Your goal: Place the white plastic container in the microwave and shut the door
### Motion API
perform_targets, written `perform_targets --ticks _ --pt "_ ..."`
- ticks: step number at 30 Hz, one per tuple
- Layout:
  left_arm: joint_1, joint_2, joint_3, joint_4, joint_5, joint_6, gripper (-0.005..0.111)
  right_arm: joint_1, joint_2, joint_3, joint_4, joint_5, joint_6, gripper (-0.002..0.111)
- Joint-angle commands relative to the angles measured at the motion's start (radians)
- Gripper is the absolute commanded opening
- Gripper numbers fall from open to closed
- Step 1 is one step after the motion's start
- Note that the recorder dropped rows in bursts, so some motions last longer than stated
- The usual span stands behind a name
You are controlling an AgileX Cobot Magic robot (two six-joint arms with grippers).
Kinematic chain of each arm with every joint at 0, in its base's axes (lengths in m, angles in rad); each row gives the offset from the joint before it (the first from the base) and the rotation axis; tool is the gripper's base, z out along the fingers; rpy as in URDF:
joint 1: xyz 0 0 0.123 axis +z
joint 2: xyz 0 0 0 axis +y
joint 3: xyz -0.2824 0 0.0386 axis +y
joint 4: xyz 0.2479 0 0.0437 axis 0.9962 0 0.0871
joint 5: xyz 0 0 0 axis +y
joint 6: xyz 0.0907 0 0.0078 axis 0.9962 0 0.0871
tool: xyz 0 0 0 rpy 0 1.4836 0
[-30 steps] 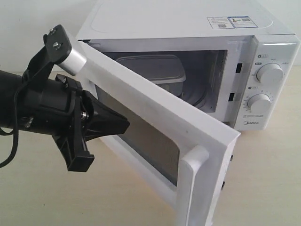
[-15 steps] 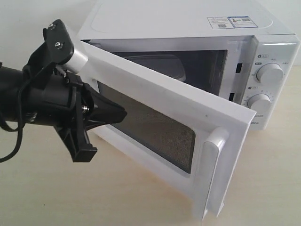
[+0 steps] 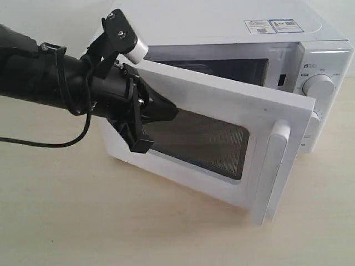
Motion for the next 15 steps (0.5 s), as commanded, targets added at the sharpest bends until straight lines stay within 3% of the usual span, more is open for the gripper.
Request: perform_targets --ticks 1,5,10,15 --pt "-0.003 0.037 -0.061 -0.013 -0.018 0.006 0.004 -0.003 -0.004 -0.001 -0.003 -0.115 0.039 0.0" --pt "-0.003 0.053 -0.091 -0.013 -0.018 0.006 0.004 -0.003 -0.004 -0.001 0.005 -0.203 0.142 0.0" --pt "-0.003 0.053 -0.095 -0.013 -0.071 0.006 0.004 -0.001 0.002 -0.167 -0.034 0.068 0.149 0.0" --pt "-0.003 0.068 -0.119 -0.134 -0.121 0.021 0.004 -0.001 0.131 -0.347 -0.028 0.22 0.177 0.0"
